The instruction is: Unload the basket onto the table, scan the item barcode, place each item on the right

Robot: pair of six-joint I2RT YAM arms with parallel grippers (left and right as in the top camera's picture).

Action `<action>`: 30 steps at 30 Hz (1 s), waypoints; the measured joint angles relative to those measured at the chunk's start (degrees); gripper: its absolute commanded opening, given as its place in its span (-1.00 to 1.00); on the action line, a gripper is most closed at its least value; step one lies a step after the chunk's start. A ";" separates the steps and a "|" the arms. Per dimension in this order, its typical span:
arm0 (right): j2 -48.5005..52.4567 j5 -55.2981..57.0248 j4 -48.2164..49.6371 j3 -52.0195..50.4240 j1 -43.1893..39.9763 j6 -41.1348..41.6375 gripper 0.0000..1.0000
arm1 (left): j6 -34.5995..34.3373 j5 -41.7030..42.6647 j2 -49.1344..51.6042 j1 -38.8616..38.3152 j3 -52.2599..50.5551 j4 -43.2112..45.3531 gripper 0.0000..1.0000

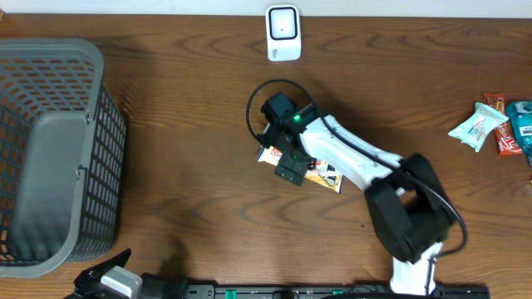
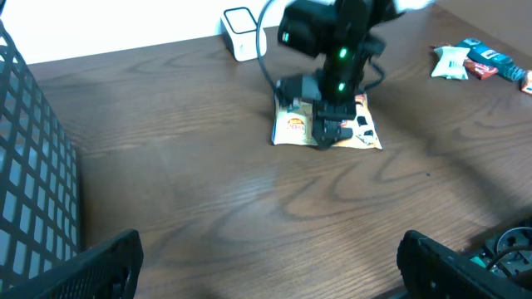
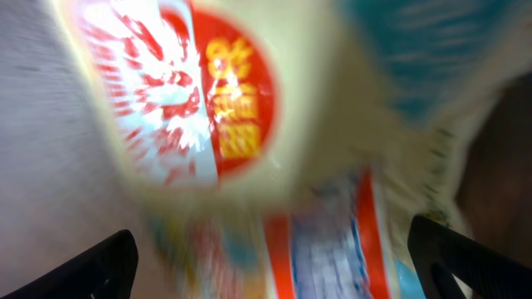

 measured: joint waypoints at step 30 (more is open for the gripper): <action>3.48 6.56 -5.25 2.95 -1.36 8.39 0.99 | 0.00 0.00 0.00 0.00 0.00 0.00 0.96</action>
